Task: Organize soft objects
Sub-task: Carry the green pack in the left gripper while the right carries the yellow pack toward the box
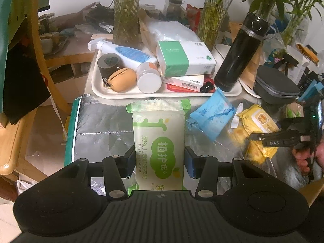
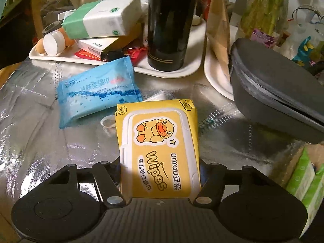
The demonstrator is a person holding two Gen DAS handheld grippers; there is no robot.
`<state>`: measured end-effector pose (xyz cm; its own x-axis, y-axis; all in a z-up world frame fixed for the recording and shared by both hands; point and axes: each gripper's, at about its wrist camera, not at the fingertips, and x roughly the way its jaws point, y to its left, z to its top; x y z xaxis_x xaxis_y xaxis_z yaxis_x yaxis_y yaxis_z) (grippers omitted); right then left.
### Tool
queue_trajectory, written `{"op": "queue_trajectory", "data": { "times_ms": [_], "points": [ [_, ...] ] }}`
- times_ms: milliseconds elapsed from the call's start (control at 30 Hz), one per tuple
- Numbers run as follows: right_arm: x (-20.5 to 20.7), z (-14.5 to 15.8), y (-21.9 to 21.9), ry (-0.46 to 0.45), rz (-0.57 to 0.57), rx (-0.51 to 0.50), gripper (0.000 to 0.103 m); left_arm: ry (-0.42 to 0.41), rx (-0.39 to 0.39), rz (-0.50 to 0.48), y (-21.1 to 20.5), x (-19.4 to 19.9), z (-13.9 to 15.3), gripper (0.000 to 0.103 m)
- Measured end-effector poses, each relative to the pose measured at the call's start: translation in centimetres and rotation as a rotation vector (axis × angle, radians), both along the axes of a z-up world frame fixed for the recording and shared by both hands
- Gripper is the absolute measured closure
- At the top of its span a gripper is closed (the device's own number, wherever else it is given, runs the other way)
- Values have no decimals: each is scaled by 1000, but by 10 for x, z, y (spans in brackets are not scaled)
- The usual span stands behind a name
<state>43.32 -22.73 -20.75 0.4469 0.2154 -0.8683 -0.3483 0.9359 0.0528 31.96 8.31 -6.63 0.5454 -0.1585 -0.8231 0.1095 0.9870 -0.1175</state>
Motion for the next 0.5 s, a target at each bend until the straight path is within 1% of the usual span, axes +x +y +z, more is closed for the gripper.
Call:
{"op": "queue_trajectory", "data": {
  "times_ms": [200, 333, 400, 500],
  "points": [
    [-6, 19, -13, -32, -20, 19, 35, 7, 0, 1, -1, 0, 1, 56],
    [-14, 36, -15, -58, -5, 28, 35, -12, 18, -12, -6, -6, 6, 56],
    [-19, 45, -19, -65, -5, 49, 35, -23, 26, -23, -7, -8, 10, 56],
    [-30, 61, -21, -87, 2, 61, 35, -34, 20, -15, -7, -11, 15, 56]
  ]
}}
